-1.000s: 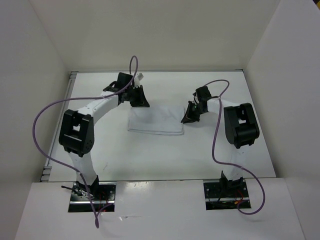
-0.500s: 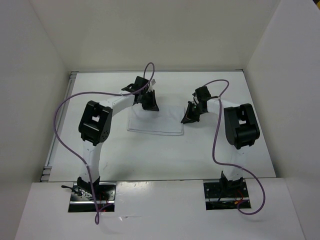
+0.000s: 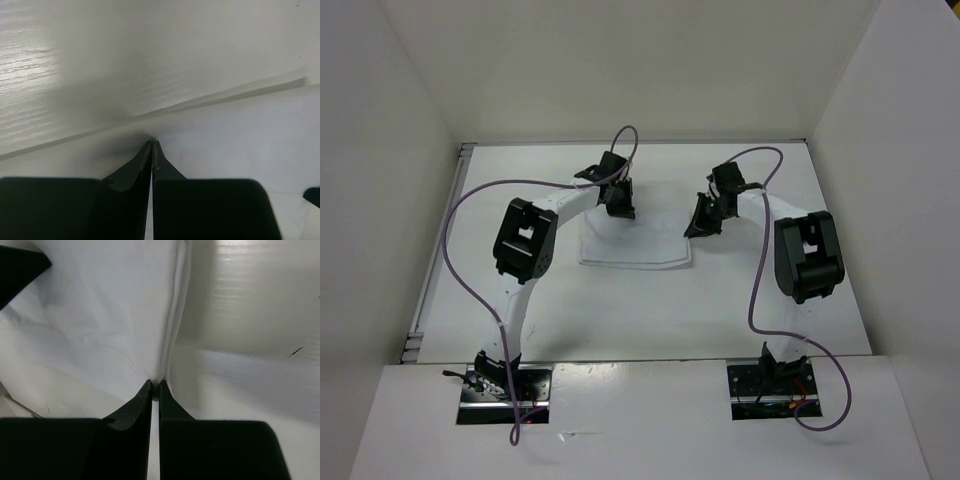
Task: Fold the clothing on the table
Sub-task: Fold the skirt
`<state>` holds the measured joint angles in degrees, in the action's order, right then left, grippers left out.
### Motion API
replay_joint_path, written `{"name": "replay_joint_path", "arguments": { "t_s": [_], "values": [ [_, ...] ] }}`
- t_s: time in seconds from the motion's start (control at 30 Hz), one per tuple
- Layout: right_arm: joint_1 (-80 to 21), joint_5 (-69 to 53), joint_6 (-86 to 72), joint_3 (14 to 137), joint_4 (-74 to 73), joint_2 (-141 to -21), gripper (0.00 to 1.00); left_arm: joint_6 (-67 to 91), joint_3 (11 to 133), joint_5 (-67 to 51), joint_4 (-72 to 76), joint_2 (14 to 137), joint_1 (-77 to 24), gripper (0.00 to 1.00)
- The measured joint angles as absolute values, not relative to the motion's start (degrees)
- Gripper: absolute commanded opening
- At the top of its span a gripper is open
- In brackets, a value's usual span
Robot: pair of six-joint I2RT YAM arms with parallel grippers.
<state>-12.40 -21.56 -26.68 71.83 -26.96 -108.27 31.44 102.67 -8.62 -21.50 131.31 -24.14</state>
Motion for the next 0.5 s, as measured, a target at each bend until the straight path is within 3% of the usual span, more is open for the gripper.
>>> {"name": "replay_joint_path", "arguments": {
  "t_s": [0.5],
  "values": [
    [-16.8,-24.6,-25.4,82.0,-32.0,-98.3,0.00,31.7,104.1,-8.4,-21.4,132.3,-28.3,0.08]
  ]
}}
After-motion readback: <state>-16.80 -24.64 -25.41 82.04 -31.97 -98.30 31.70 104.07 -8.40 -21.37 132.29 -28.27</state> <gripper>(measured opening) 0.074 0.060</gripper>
